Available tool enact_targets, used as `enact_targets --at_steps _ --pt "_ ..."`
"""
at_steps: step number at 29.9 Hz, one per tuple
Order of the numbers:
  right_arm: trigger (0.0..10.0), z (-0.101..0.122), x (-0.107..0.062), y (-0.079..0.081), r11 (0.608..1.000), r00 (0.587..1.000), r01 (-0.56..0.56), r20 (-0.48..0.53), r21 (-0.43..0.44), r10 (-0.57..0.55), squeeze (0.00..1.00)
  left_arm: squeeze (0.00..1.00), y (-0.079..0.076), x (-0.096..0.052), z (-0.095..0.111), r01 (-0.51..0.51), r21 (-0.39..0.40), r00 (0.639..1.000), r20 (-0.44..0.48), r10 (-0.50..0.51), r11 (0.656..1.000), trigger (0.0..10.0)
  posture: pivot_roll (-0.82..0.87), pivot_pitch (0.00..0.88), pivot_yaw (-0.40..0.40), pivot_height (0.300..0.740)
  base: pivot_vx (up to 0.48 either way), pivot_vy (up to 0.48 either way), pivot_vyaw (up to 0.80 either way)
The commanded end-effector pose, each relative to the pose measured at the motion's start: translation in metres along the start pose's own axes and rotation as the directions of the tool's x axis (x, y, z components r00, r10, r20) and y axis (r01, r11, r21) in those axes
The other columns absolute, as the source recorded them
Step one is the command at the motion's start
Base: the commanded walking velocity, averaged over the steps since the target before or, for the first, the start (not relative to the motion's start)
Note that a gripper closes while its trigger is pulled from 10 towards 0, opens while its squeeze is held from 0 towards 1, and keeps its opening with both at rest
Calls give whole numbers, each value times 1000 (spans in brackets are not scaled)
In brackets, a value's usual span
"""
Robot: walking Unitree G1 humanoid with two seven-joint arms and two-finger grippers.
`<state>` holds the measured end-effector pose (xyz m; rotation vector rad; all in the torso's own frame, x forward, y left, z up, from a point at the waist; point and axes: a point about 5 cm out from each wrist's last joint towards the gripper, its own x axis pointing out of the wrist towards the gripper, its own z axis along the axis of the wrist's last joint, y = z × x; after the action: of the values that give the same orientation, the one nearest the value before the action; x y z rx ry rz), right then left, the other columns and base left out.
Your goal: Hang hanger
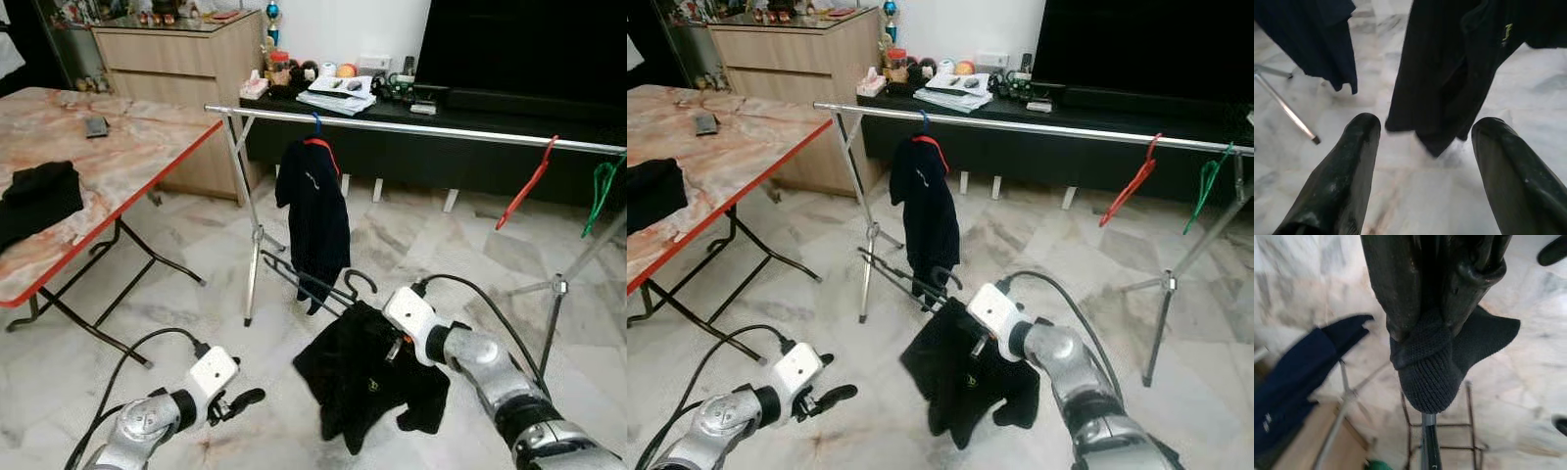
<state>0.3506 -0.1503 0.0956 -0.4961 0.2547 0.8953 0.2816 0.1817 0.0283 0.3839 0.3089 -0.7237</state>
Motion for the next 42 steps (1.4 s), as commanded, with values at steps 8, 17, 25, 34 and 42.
enact_targets --at_steps 8,17,25,34,42 --pt "10000 53 10 2 978 959 -186 200 -100 203 0 0 -3 4 6 -12 -23 1000 14 12 1000 10000 78 23 -28 740 0 0 0" --pt "10000 82 13 2 961 924 -229 278 -153 264 0 0 -7 12 14 -28 -33 999 28 29 999 10000 77 25 -38 740 0 0 0" --pt "10000 94 17 7 947 901 -261 304 -186 308 0 0 -1 16 15 -135 -16 991 21 135 991 10000 77 24 -43 740 0 0 0" --pt "10000 100 18 9 943 895 -266 313 -200 319 0 0 3 17 10 -203 19 979 -18 204 979 10000 79 22 -46 740 0 0 0" --pt "10000 115 21 6 950 896 -223 339 -217 288 0 0 -1 20 6 -183 147 980 -52 192 972 10000 79 18 -49 740 0 0 0"
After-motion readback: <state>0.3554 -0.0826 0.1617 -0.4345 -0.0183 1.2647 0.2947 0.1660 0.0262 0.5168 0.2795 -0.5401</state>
